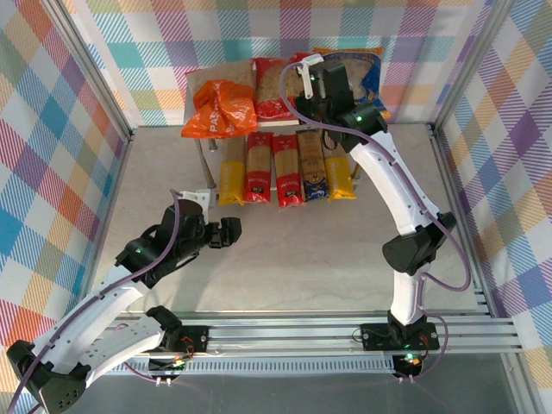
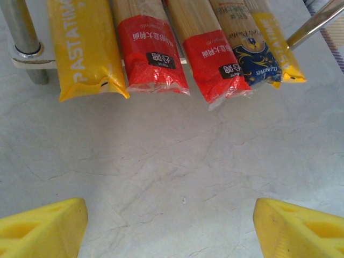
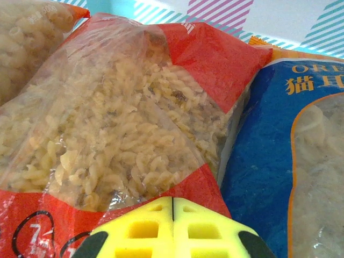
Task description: Place and organize the pasta boxes and bags onto the shelf
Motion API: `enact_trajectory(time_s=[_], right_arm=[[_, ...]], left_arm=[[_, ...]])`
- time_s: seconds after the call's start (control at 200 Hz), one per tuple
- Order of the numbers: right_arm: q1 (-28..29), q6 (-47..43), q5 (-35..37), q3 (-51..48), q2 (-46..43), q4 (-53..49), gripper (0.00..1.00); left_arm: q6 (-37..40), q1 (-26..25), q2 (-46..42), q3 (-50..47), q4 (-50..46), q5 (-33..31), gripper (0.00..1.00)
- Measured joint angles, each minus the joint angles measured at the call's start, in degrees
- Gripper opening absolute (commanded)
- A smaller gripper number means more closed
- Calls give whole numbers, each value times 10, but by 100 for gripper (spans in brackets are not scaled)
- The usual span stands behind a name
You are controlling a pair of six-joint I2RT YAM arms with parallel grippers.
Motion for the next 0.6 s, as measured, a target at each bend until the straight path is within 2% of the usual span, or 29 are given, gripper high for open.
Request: enact_trajectory(time_s=[0.085,0.22,0.405,0.6], right_arm=[[0,0,0,0,0,-1,6],[0,1,-1,0,0,-6,28],[-1,1,-16,-1,-7,-17,47],[-3,14,-49,-6,-31,-21,50]], left_arm=[[2,0,-3,11,-7,4,81],[5,0,-16,31,-16,14,81],[18,0,-36,76,-30,26,77],[38,0,-60,126,-31,18,65]])
